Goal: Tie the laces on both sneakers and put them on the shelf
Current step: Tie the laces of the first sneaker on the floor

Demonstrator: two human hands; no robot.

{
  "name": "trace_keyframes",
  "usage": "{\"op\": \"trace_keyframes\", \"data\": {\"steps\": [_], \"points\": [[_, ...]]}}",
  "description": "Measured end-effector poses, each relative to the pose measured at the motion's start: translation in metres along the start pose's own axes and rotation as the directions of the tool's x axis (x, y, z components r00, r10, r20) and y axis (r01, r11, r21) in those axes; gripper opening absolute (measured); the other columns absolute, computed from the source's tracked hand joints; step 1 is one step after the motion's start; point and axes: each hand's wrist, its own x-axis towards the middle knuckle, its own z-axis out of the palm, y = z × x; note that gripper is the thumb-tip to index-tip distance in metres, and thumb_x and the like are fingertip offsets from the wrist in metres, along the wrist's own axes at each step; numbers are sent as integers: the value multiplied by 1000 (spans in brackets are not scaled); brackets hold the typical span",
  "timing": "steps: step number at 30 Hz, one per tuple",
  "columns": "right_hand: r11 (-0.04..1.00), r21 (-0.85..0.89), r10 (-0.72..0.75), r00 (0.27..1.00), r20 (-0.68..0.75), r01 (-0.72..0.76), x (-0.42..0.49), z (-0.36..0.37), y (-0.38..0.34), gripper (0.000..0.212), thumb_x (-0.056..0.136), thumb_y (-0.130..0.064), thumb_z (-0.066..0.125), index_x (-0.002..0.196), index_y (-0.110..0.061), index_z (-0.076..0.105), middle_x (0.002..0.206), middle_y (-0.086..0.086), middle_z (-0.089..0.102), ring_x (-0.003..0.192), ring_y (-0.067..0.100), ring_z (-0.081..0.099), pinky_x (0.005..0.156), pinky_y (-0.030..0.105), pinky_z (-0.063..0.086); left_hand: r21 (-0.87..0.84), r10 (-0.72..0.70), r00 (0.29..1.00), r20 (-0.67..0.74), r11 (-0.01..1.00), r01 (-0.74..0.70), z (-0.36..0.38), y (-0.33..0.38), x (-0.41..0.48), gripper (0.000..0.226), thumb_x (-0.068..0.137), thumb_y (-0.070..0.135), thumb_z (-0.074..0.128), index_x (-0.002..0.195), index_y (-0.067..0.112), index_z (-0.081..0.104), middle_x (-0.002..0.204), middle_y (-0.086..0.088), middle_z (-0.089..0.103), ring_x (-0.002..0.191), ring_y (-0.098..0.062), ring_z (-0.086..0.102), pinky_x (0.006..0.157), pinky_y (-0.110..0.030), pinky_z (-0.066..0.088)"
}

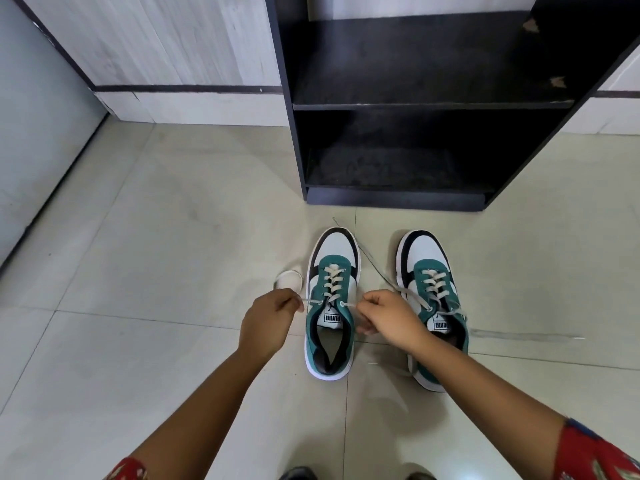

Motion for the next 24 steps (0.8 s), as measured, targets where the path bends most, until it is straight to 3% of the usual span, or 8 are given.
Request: {"op": "trace_keyframes", "data": {"steps": [2, 4, 9, 14, 18, 22, 24], "points": [[996, -77, -38, 999, -37, 35, 0, 1, 2, 41, 86, -18, 51, 45, -22, 45, 47, -2, 49, 61, 29, 61, 69, 44, 54, -90, -59, 998, -13, 994, 58, 1, 2, -1, 22, 69, 32, 44, 58, 29, 63, 71, -1, 66, 74, -24, 61, 69, -36, 44], [994, -102, -34, 998, -43, 30, 0, -1, 5, 40, 85, -17, 51, 46, -20, 45, 48, -2, 49, 60, 28, 59, 63, 36, 48, -113, -86, 996, -14, 990, 84, 1, 0, -1, 23, 70, 28, 45, 56, 29, 64, 66, 2, 62, 70, -21, 58, 66, -33, 40], [991, -134, -18, 999, -29, 14, -1, -4, 3, 30, 89, -18, 48, 62, -12, 62, 76, 15, 72, 76, 30, 67, 65, 30, 46, -160, -126, 992, -12, 979, 122, 0, -10, -2, 24, 67, 29, 45, 55, 29, 65, 63, 2, 59, 67, -20, 54, 67, -32, 37], [990, -140, -33, 999, -41, 27, -1, -4, 8, 36, 89, -15, 49, 54, -19, 53, 78, 16, 72, 64, 21, 58, 60, 28, 40, -209, -130, 992, -11, 970, 124, -1, -17, -2, 27, 75, 27, 50, 54, 28, 66, 62, -1, 58, 67, -19, 52, 68, -32, 36], [980, -195, -34, 999, -34, 27, -1, -5, 10, 32, 90, -16, 48, 59, -13, 55, 73, 16, 68, 53, 12, 48, 52, 25, 36, -234, -135, 991, -13, 964, 128, -2, -22, -3, 38, 86, 16, 52, 53, 27, 65, 61, -2, 57, 67, -21, 52, 68, -32, 35], [957, -286, -60, 998, -28, 50, -5, -3, 10, 31, 91, -21, 45, 60, -19, 49, 63, 5, 58, 58, 18, 50, 59, 33, 42, -143, -88, 996, 23, 986, 90, 0, -23, -6, 35, 88, 18, 50, 60, 31, 65, 67, 3, 61, 74, -21, 57, 71, -32, 40], [902, -416, -135, 991, -6, 120, -7, -4, 10, 25, 94, -28, 43, 69, -24, 47, 69, -2, 54, 69, 20, 55, 61, 33, 42, 66, 17, 1000, -19, 998, -16, 6, -24, -11, 19, 91, 26, 49, 84, 32, 66, 89, 9, 62, 85, -15, 57, 78, -32, 43]]}}
